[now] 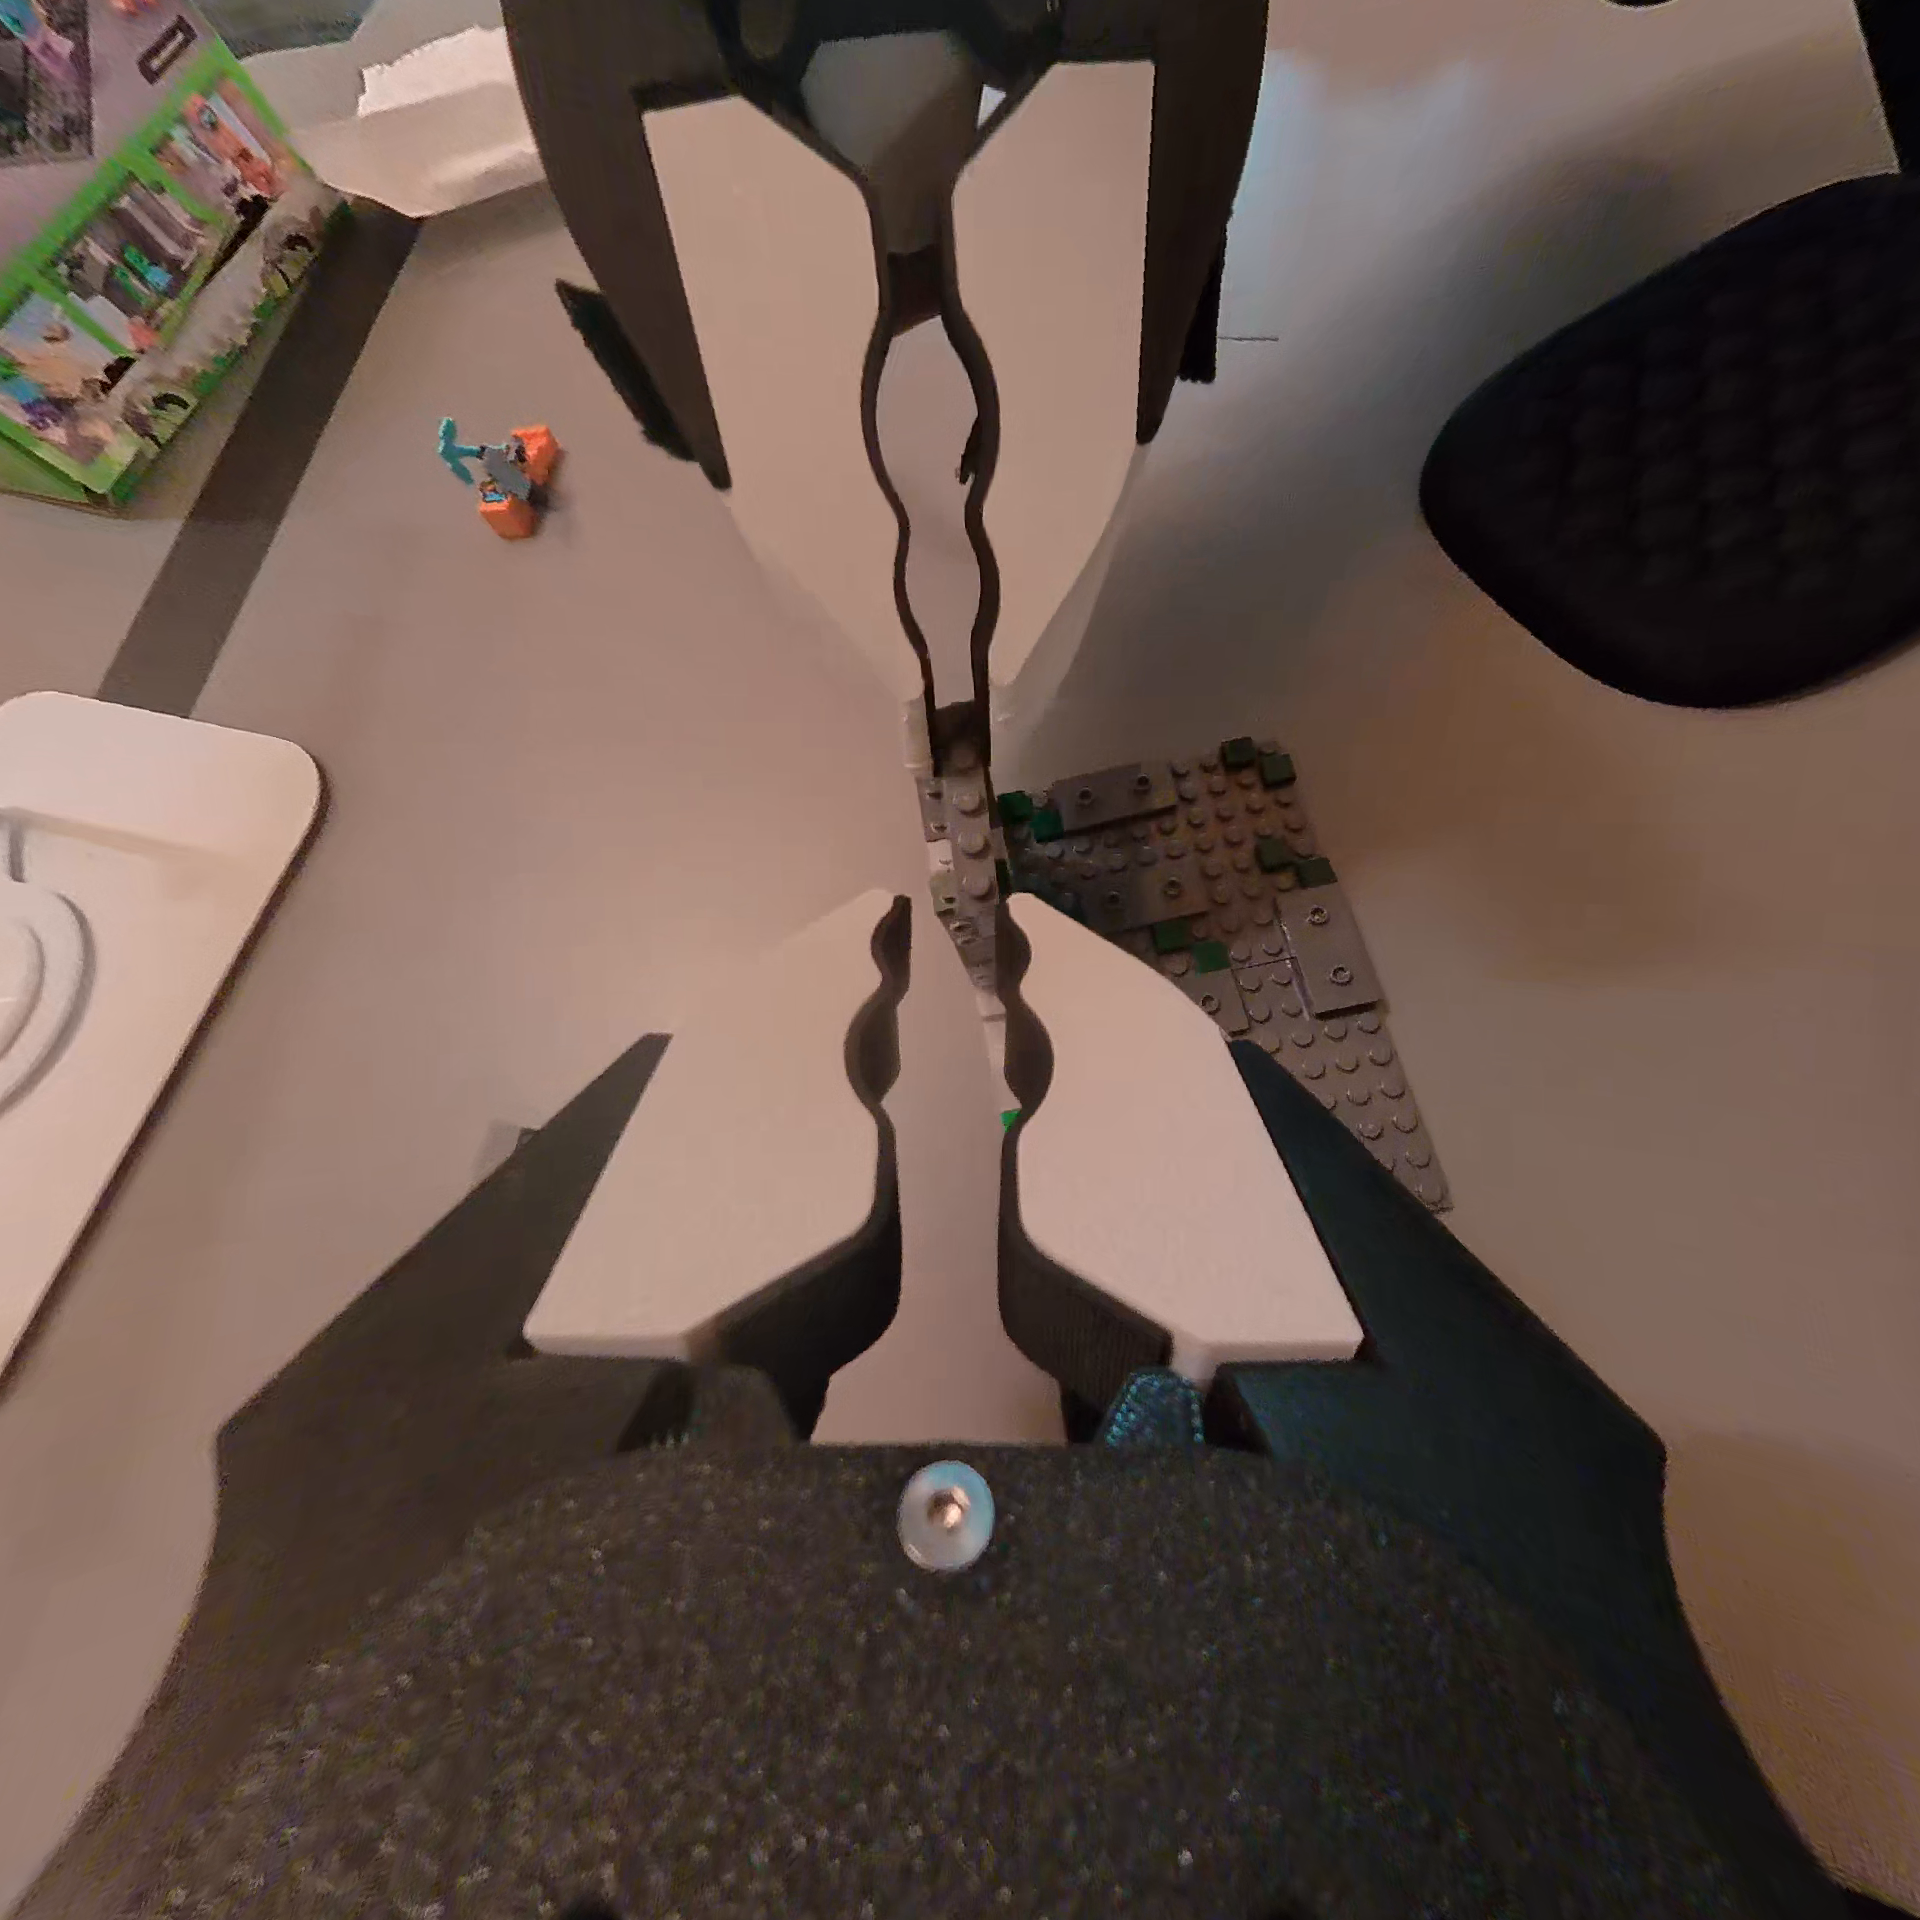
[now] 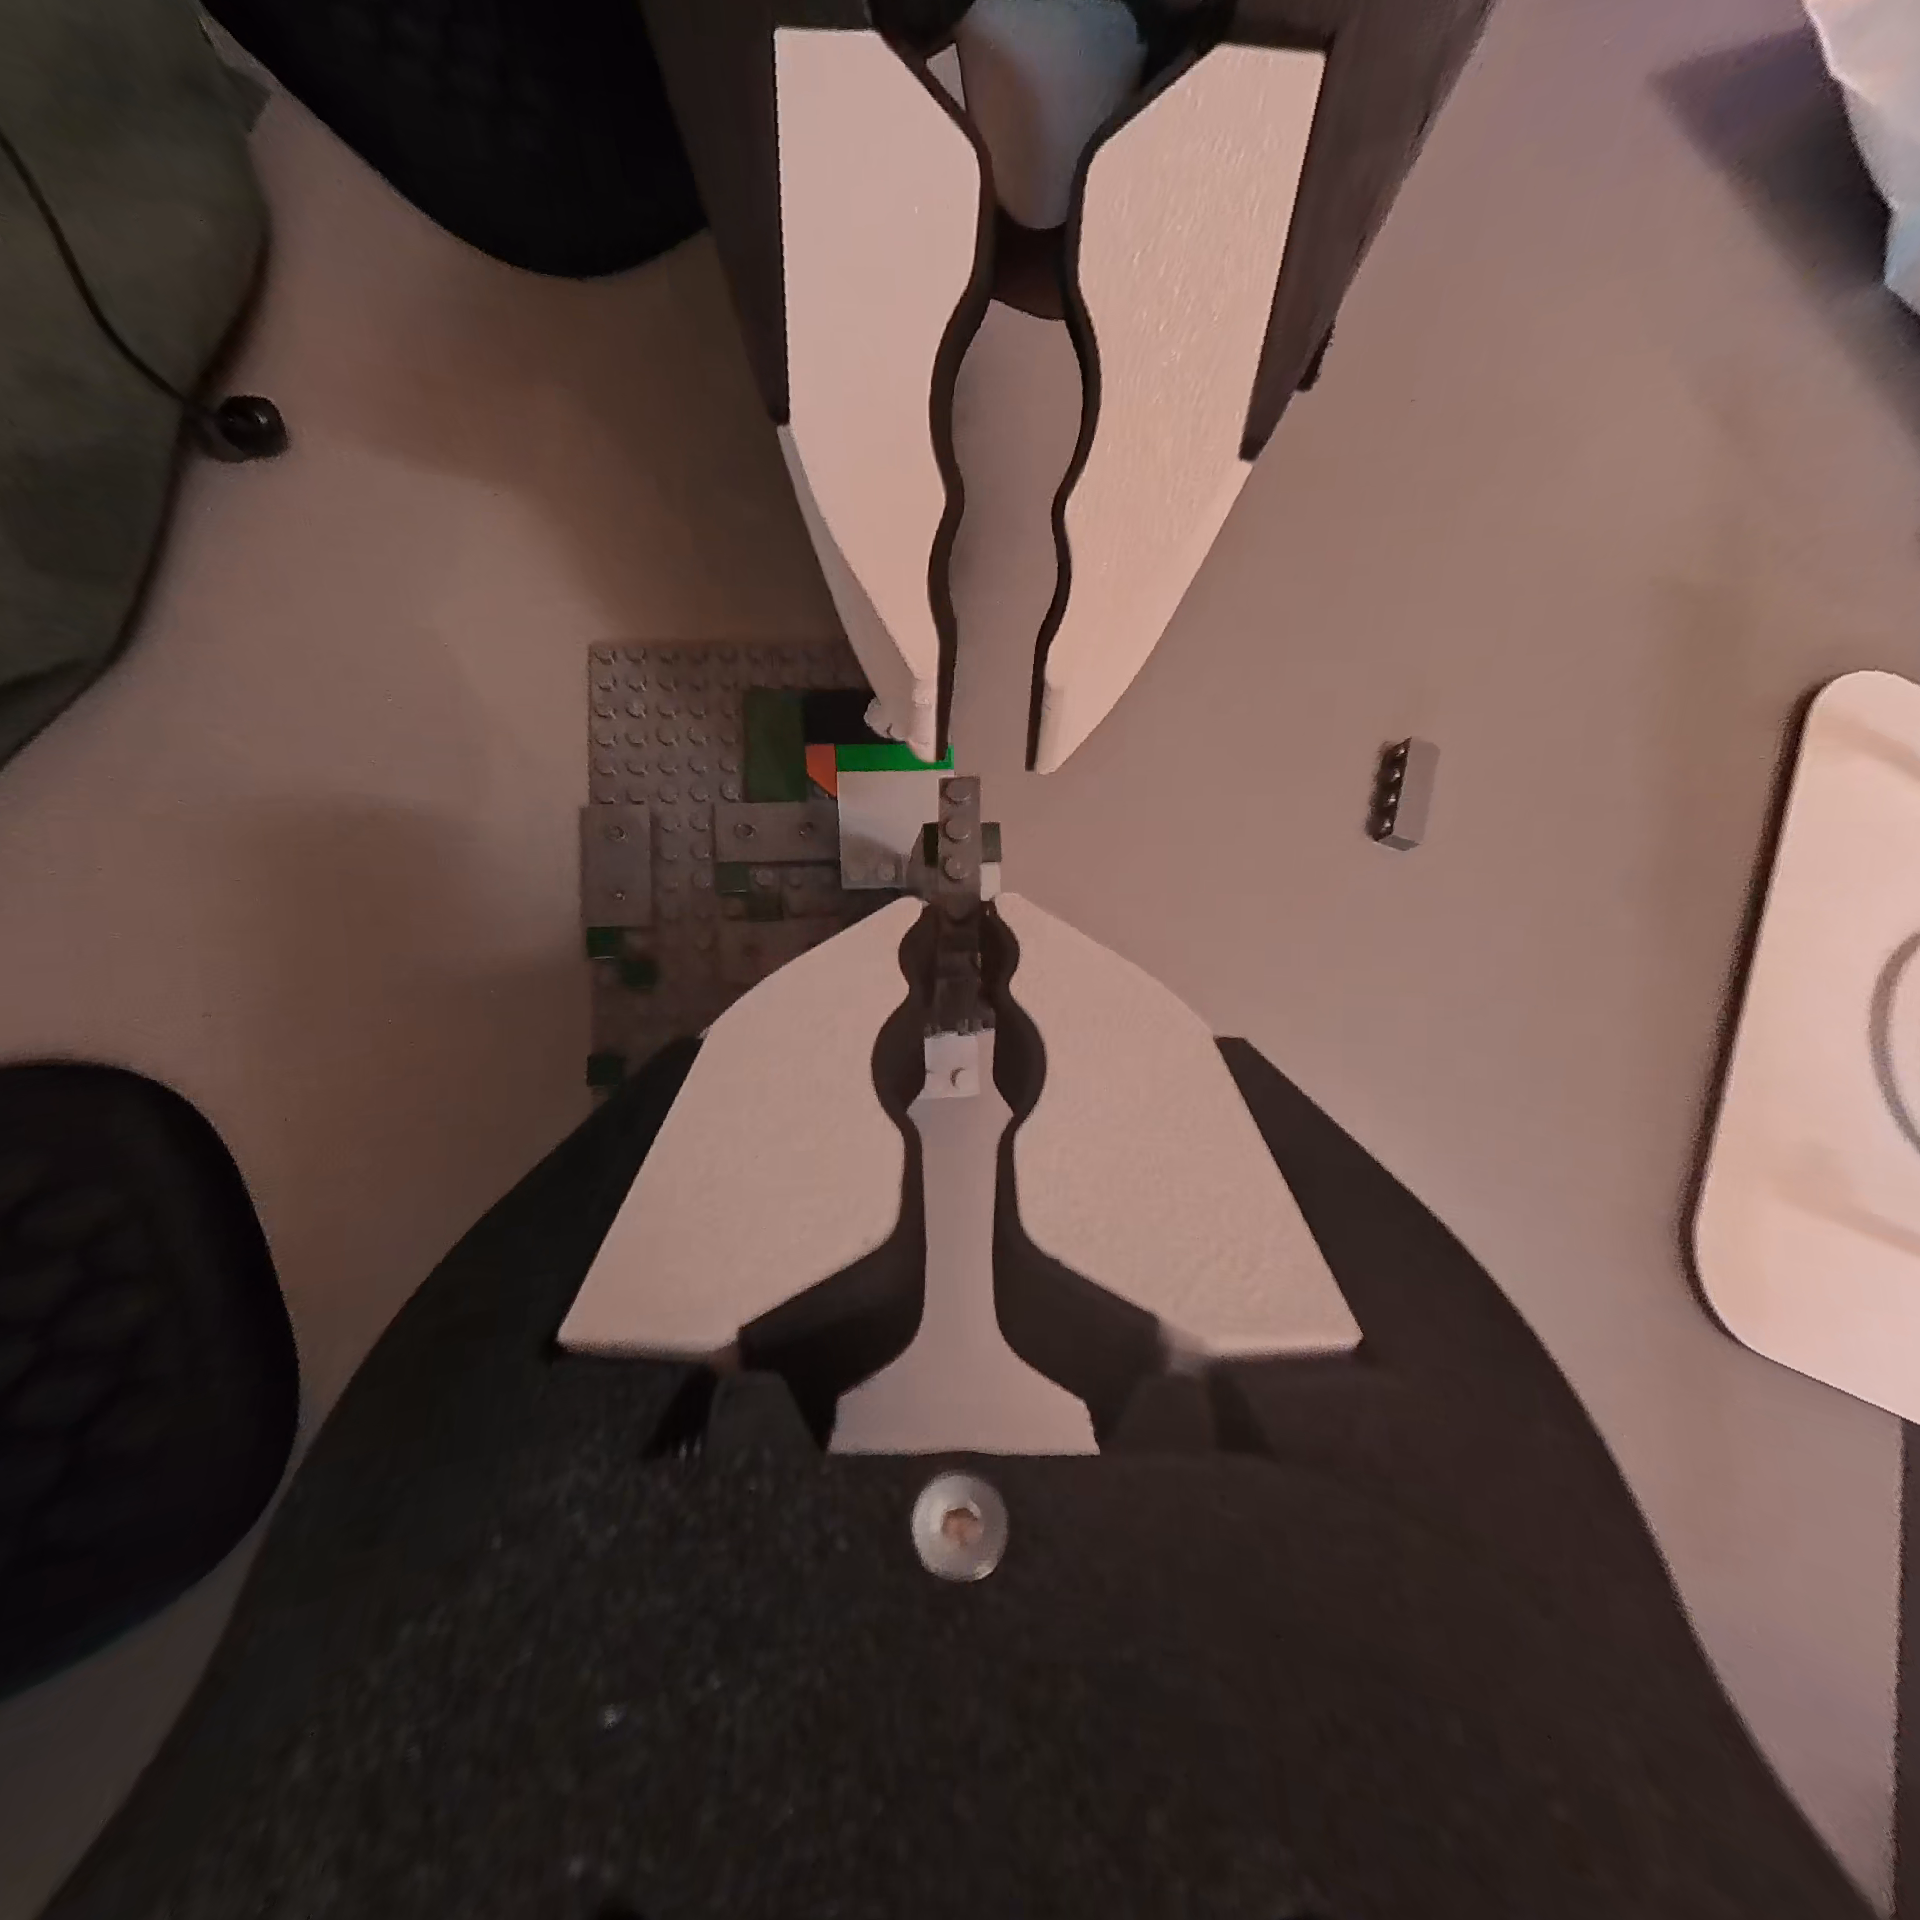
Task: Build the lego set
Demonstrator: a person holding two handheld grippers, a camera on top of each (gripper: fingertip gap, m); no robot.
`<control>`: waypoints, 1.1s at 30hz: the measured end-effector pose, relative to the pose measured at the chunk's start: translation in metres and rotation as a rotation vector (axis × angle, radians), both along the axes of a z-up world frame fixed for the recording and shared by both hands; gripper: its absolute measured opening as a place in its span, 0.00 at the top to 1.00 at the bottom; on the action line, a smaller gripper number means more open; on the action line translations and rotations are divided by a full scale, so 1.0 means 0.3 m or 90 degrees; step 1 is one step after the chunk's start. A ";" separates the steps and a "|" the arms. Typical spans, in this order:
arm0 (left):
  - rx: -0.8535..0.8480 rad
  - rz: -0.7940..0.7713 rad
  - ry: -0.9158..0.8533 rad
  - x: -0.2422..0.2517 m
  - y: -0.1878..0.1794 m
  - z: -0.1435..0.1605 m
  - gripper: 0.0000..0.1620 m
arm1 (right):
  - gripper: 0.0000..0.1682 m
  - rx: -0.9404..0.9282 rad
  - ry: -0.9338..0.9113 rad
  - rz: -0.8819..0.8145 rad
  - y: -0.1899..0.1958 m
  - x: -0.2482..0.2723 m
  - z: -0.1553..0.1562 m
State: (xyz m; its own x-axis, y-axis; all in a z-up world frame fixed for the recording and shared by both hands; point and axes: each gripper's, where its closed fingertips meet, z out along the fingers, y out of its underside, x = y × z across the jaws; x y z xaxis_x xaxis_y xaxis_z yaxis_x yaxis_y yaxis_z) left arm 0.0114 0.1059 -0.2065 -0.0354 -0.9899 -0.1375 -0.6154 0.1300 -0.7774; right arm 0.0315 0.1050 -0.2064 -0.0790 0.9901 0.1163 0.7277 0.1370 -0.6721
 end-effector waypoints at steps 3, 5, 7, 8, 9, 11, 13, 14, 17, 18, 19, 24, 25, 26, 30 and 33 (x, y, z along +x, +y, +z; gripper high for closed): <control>-0.004 -0.004 0.005 0.008 -0.003 -0.015 0.91 | 0.96 -0.007 -0.007 0.005 0.001 -0.003 -0.009; -0.005 -0.008 0.010 0.013 -0.007 -0.026 0.92 | 0.96 -0.011 -0.015 0.012 -0.002 -0.002 -0.011; -0.007 -0.011 0.010 0.017 -0.011 -0.029 0.93 | 0.96 -0.013 -0.025 0.019 -0.004 0.001 -0.012; -0.007 -0.012 0.009 0.019 -0.013 -0.029 0.94 | 0.96 -0.012 -0.031 0.021 -0.003 0.003 -0.013; -0.006 -0.012 0.007 0.021 -0.014 -0.028 0.94 | 0.96 -0.011 -0.038 0.023 -0.001 0.005 -0.015; -0.009 -0.012 0.007 0.025 -0.015 -0.029 0.95 | 0.95 -0.010 -0.058 0.026 0.001 0.009 -0.024; -0.016 -0.015 0.003 0.029 -0.021 -0.029 0.95 | 0.94 -0.012 -0.075 0.029 0.000 0.012 -0.031; -0.018 -0.016 0.003 0.030 -0.023 -0.029 0.95 | 0.93 -0.012 -0.083 0.030 0.000 0.013 -0.034; -0.012 -0.015 0.008 0.031 -0.021 -0.034 0.95 | 0.91 -0.012 -0.091 0.036 -0.003 0.009 -0.034; -0.014 -0.014 0.008 0.031 -0.021 -0.035 0.95 | 0.90 -0.010 -0.090 0.038 -0.003 0.006 -0.031; -0.017 -0.013 0.009 0.031 -0.022 -0.037 0.95 | 0.90 -0.007 -0.088 0.039 -0.003 0.004 -0.026; -0.021 -0.010 0.009 0.032 -0.022 -0.037 0.95 | 0.93 0.006 -0.096 0.052 -0.010 -0.010 -0.016; -0.022 -0.010 0.008 0.032 -0.023 -0.037 0.95 | 0.94 0.008 -0.100 0.054 -0.011 -0.011 -0.018; -0.023 -0.009 0.009 0.032 -0.023 -0.038 0.95 | 0.95 0.009 -0.105 0.055 -0.011 -0.011 -0.020; -0.026 -0.007 0.009 0.032 -0.024 -0.038 0.95 | 0.95 0.007 -0.115 0.057 -0.005 -0.007 -0.023; -0.026 -0.007 0.009 0.033 -0.025 -0.038 0.95 | 0.94 0.005 -0.122 0.059 -0.004 -0.004 -0.026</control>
